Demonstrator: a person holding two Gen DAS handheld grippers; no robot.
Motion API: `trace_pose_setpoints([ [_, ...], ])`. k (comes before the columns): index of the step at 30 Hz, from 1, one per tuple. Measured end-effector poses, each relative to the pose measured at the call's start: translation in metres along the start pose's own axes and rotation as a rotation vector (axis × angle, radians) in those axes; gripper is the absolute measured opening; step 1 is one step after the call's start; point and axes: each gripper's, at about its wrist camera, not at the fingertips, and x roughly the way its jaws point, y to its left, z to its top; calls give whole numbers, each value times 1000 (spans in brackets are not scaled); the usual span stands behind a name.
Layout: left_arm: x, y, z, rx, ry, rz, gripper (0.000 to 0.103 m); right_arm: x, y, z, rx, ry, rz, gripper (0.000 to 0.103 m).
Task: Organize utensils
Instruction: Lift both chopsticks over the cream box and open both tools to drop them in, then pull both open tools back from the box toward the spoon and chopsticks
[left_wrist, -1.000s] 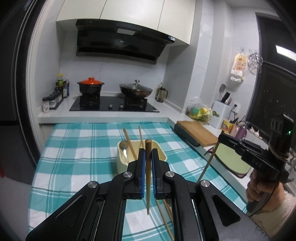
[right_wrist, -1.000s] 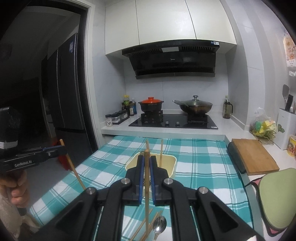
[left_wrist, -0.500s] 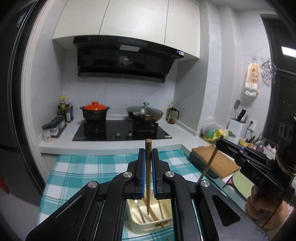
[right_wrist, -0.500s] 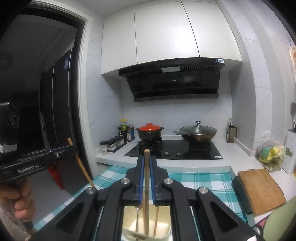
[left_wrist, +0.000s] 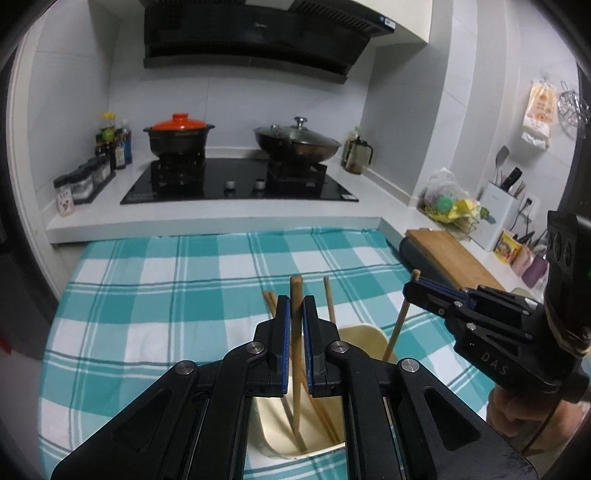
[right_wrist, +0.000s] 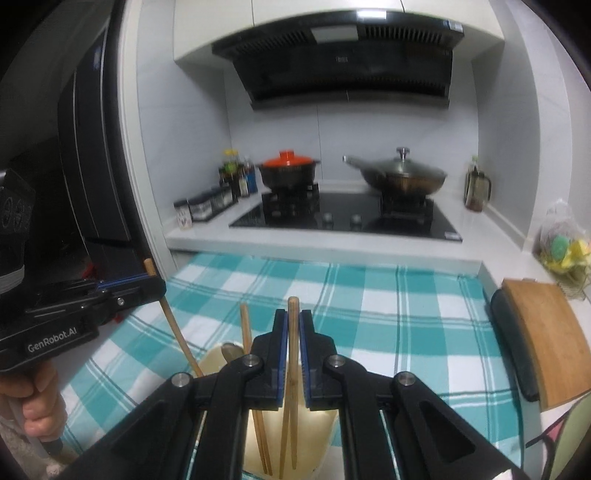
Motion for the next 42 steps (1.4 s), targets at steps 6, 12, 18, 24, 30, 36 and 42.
trace_pose_setpoints([
  [6,7,6,1,-29,4,57,60,22,-10,-6,62,51,15,28],
  [12,-36,4,-4,0,-18,80,75,-10,-13,4,100,-8,9,34],
  [18,-85,-11,-52,83,51,98,82,-65,-2,-8,73,-24,7,34],
  [24,-117,-21,-158,60,186,84,86,-117,11,-61,60,36,19,37],
  [30,-125,-44,-250,17,257,106,86,-150,14,-168,36,164,-44,37],
  [36,-123,-67,-275,25,277,97,86,-174,16,-262,79,211,-174,37],
  [42,-124,-73,-273,53,256,124,86,-190,24,-294,117,200,-206,37],
])
